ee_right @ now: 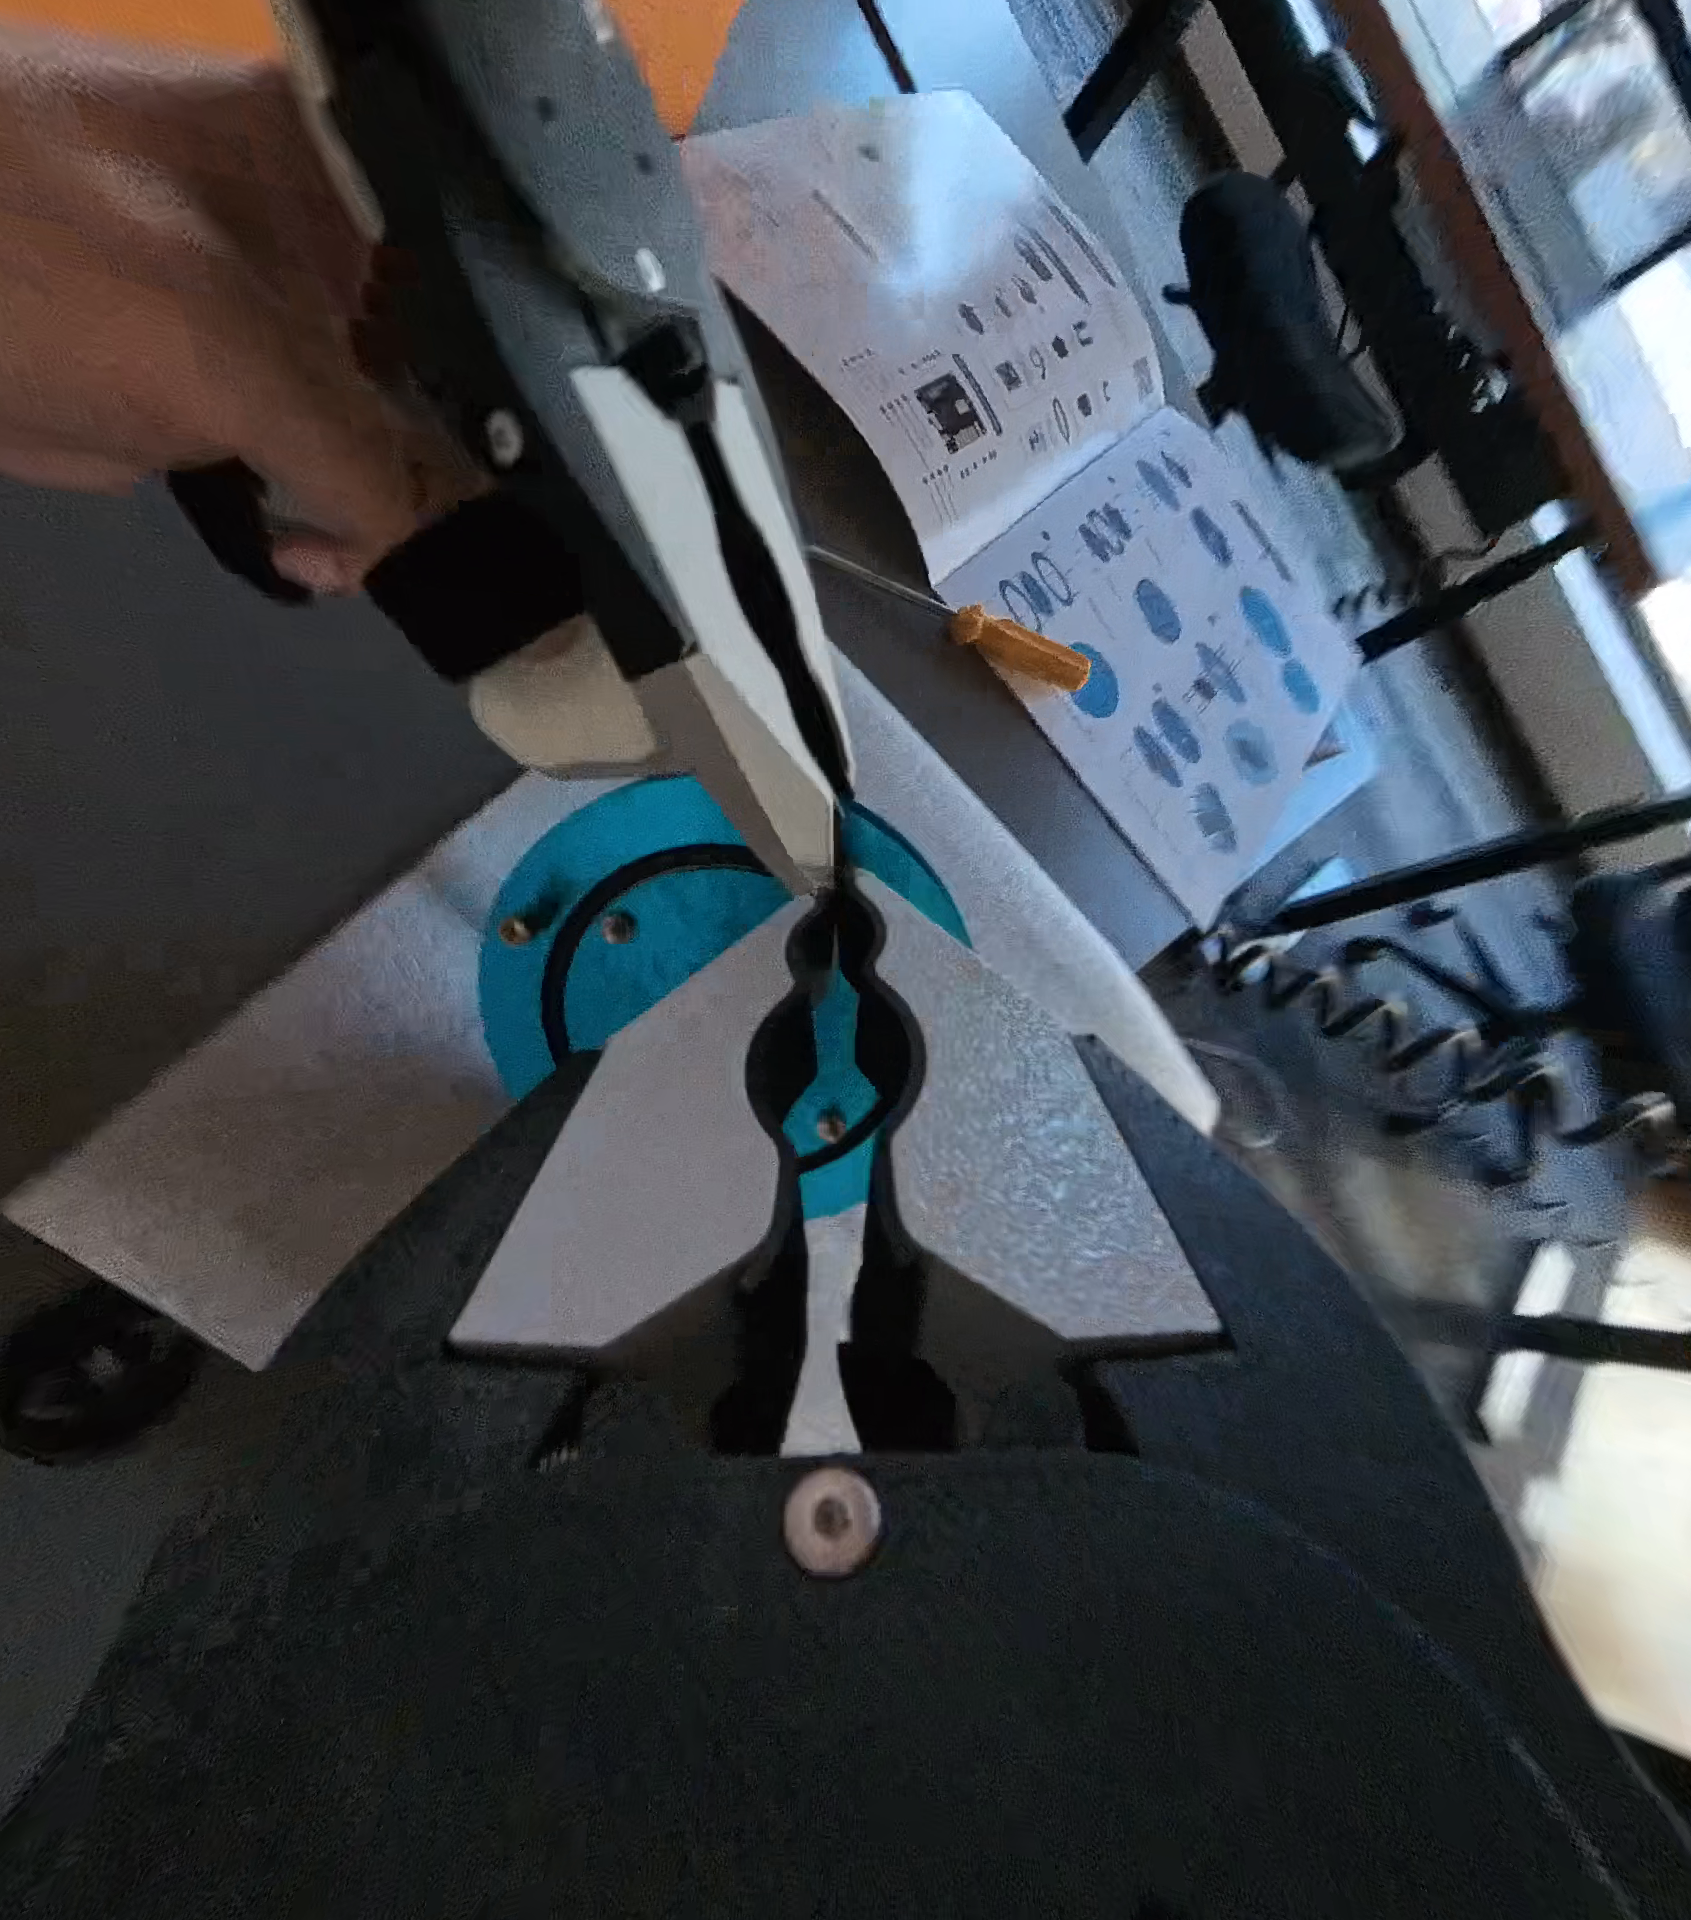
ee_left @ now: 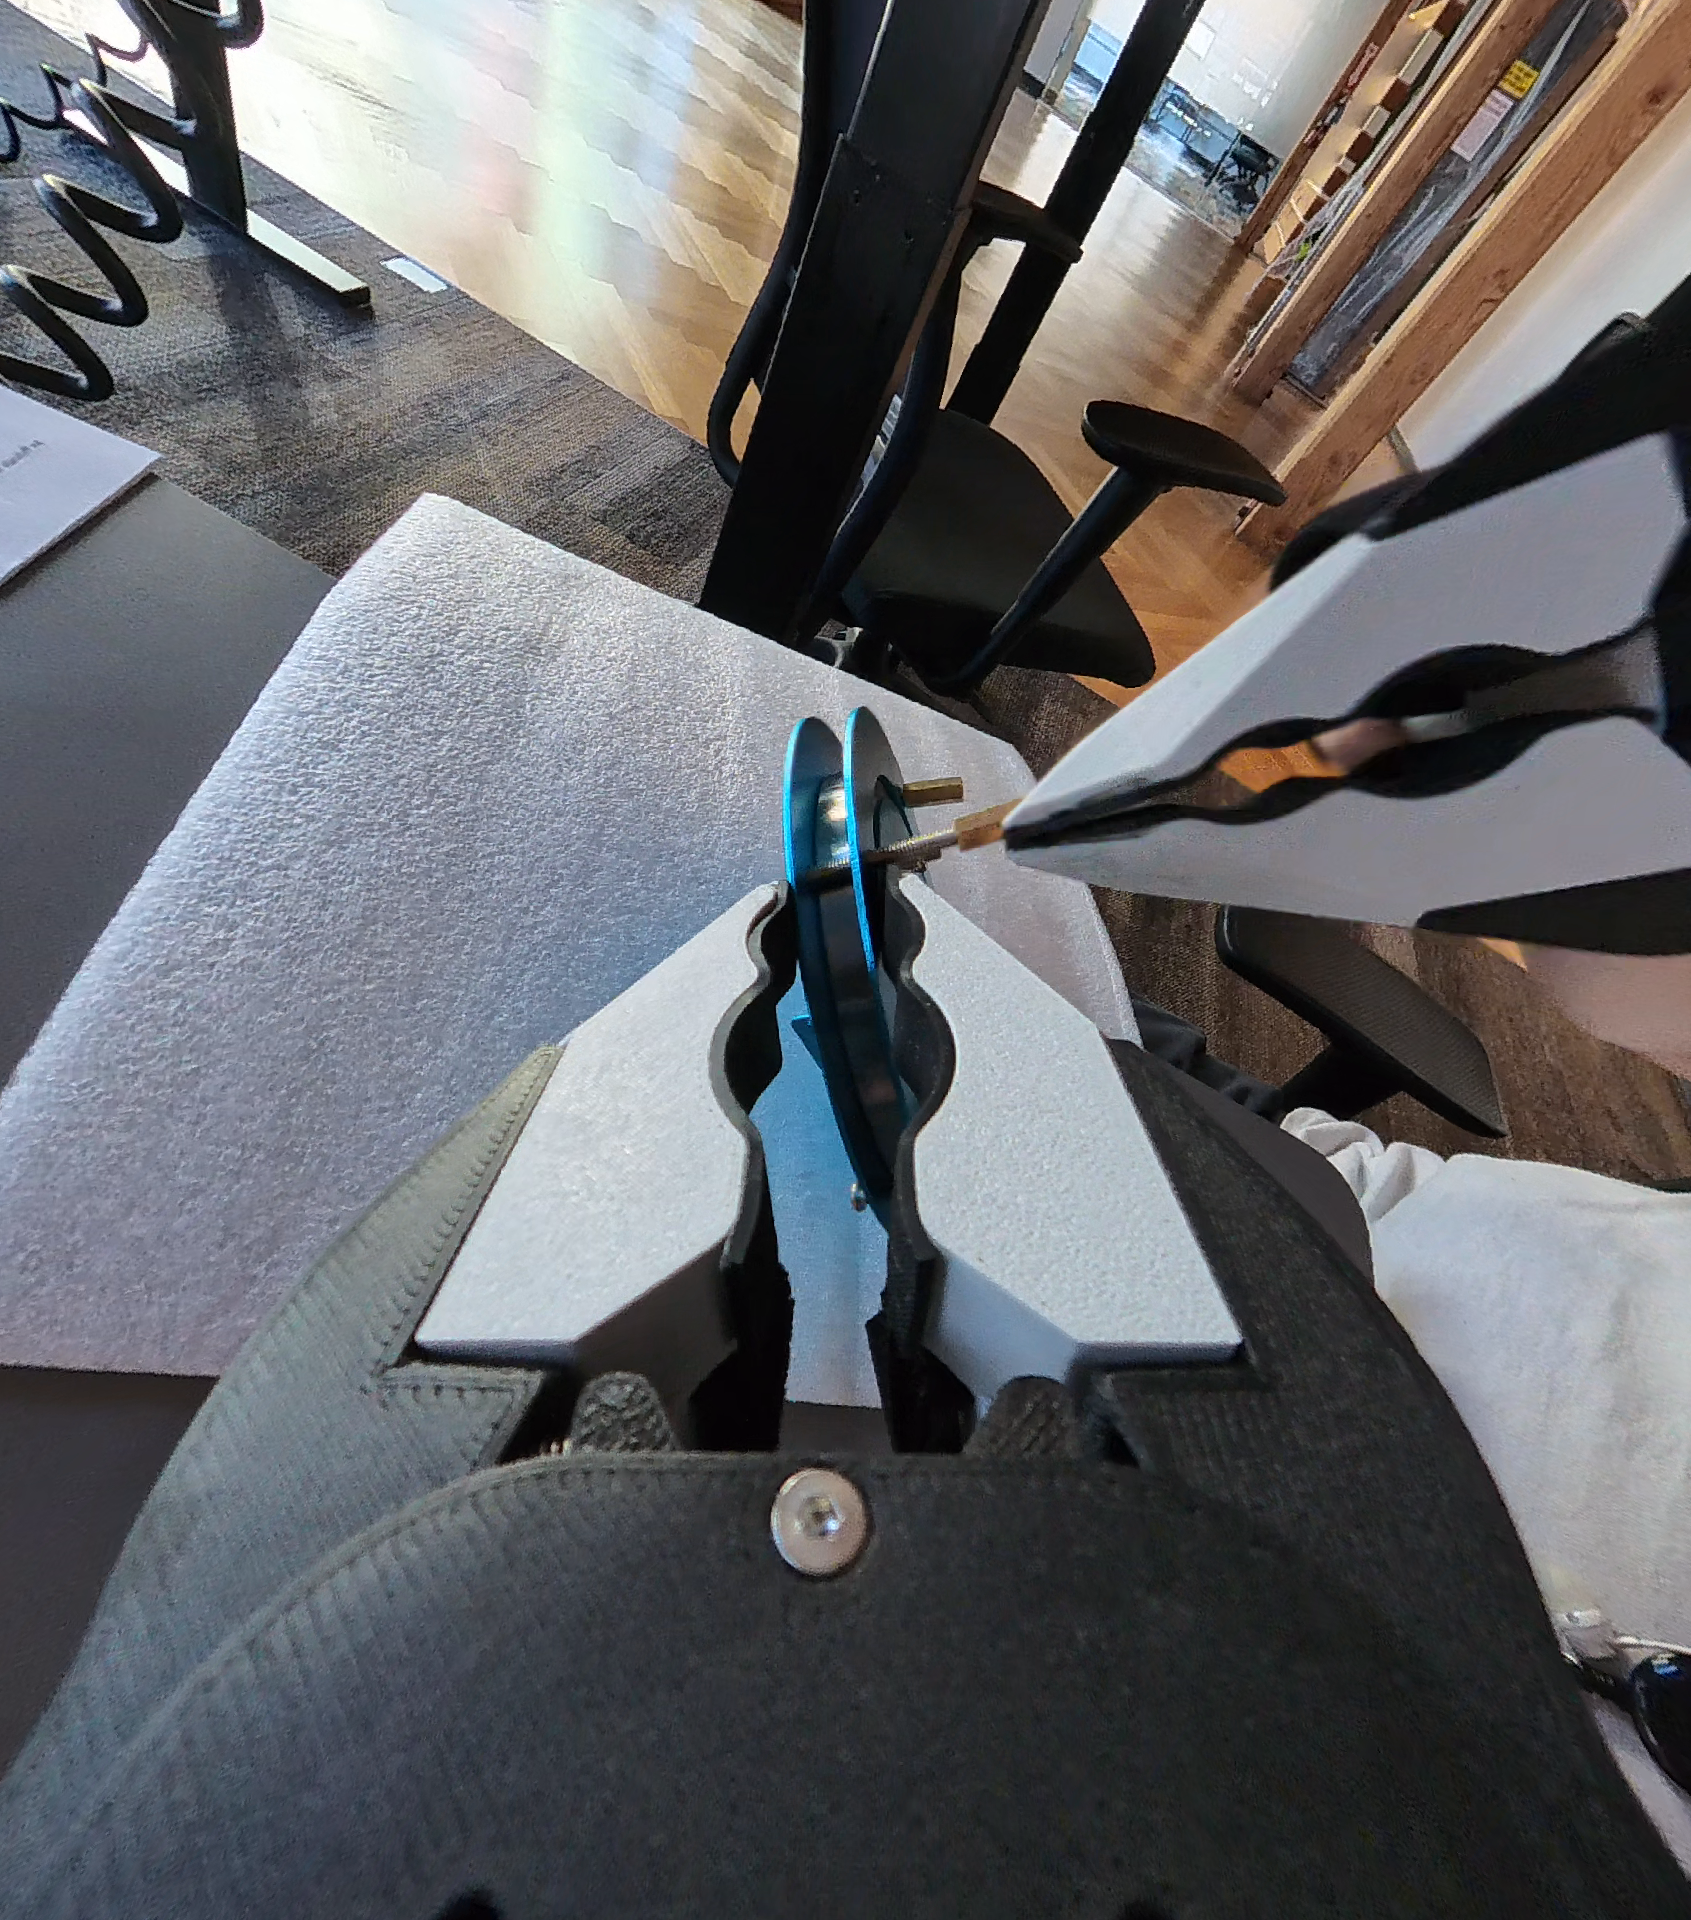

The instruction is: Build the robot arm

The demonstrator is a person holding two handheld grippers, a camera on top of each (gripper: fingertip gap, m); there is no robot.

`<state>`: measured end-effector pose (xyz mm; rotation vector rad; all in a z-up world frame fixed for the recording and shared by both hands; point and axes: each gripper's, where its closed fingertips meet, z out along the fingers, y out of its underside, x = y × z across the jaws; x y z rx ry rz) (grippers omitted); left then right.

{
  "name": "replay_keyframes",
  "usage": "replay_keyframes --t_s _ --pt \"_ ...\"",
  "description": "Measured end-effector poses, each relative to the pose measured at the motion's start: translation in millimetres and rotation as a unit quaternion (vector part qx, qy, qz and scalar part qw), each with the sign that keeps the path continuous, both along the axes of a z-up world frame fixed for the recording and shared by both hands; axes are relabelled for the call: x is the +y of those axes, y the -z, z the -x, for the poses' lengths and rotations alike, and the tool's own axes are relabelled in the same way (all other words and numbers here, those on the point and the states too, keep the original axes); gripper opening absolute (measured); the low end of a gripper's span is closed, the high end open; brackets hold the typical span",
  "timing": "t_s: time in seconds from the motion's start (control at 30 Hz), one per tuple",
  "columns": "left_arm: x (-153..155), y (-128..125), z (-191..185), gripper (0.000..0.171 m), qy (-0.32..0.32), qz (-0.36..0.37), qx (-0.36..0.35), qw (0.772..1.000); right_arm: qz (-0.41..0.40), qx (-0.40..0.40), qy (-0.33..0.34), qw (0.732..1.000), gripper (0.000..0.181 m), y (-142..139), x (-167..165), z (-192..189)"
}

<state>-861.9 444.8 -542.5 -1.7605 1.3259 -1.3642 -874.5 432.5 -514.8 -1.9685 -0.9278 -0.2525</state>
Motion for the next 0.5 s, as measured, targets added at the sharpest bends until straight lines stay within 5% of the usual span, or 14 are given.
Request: replay_keyframes --t_s 0.07,0.13,0.3,0.43,0.5 --pt "-2.4 -2.0 -0.9 0.014 0.004 -0.001 -0.003 1.0 0.033 0.157 0.068 0.985 0.0 2.3 1.0 1.3" --pt "-4.6 -3.8 -1.4 0.014 0.006 -0.007 -0.006 1.0 0.034 0.211 0.06 0.975 0.0 0.1 -0.7 4.8" --pt "-0.8 -1.4 0.6 0.014 0.007 0.014 -0.007 1.0 -0.076 0.061 -0.073 0.993 0.026 -23.9 -14.3 7.4" --pt "-2.5 -2.9 0.2 0.014 0.006 0.003 -0.006 1.0 -0.101 -0.073 -0.108 0.986 0.024 -14.8 -12.9 -6.4" --pt "-3.6 -3.8 0.2 0.014 0.003 -0.009 -0.002 1.0 -0.098 -0.074 -0.106 0.987 0.022 -11.9 -11.5 -6.8"
